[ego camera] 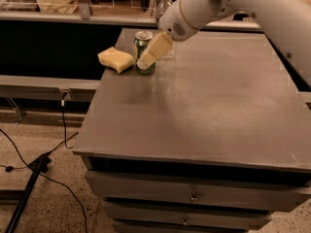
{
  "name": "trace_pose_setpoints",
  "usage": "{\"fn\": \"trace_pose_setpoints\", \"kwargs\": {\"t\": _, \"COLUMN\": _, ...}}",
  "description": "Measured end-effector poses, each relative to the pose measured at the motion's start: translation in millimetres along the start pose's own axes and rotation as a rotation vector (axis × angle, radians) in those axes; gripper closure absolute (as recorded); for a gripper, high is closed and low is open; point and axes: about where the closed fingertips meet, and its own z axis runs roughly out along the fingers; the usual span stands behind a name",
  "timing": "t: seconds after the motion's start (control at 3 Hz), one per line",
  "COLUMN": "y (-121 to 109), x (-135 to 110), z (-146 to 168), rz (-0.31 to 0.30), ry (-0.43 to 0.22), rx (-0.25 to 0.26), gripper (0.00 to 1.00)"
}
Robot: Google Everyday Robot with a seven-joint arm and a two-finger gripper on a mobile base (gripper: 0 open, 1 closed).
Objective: Move green can near sponge
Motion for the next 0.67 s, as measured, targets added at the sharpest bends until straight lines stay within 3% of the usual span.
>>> {"fn": "trace_pose_setpoints", "kwargs": {"t": 0.33, "y": 73, "x": -34, "z": -57, "rz": -0.136, "ry": -0.109, "rx": -0.007, "gripper": 0.00}}
{"fn": "trace_pose_setpoints", "kwargs": {"t": 0.67, "y": 83, "x": -16, "z": -93, "rz": -0.165, "ry": -0.133, "rx": 0.024, "gripper": 0.00}}
